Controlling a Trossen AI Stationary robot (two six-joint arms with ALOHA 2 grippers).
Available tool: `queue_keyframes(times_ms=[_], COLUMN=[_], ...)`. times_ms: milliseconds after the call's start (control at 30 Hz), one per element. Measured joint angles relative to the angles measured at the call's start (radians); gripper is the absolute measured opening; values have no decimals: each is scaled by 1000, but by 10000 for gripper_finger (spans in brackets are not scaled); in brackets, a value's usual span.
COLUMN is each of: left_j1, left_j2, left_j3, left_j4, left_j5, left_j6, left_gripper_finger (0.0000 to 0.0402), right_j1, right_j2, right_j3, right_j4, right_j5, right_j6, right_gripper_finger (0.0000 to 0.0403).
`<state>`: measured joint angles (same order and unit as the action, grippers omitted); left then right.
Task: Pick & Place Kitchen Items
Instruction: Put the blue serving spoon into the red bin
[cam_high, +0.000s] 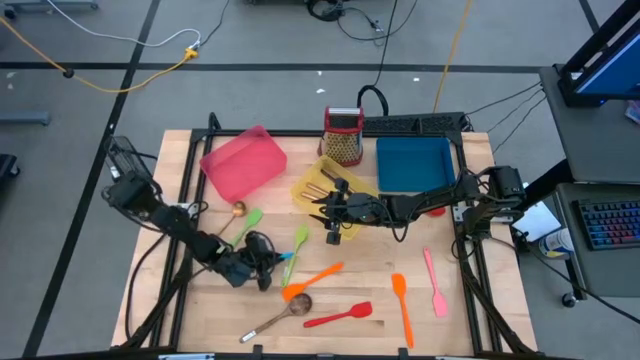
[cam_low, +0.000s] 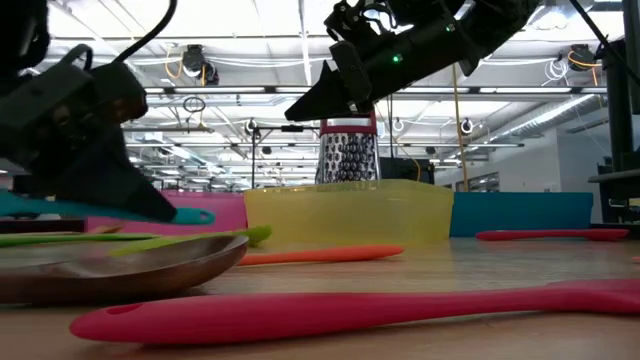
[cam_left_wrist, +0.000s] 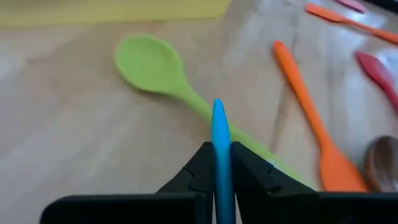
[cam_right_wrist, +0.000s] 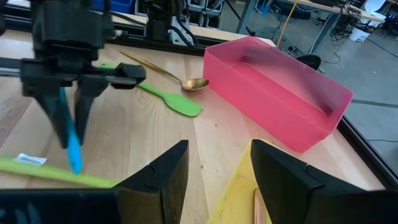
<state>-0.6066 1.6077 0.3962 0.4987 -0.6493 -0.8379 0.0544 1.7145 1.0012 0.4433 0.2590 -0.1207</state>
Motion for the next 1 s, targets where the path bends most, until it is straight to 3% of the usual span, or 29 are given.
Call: queue_keyframes(times_ms=[367,733,1000], left_j1=[185,452,724], left_j2=[-299,-555,-647], left_j3=[0,0,0], left_j4=[-441,-547,-549], left_j5=[21,20,41], left_j6=[59,345,577], left_gripper_finger=[40,34,34], right_j1=[0,0,0], right_j2=[0,0,0], right_j3=[0,0,0], right_j4=[1,1,1], right_j5=[0,0,0], right_j6=[0,0,0], right_gripper_finger=[167,167,167])
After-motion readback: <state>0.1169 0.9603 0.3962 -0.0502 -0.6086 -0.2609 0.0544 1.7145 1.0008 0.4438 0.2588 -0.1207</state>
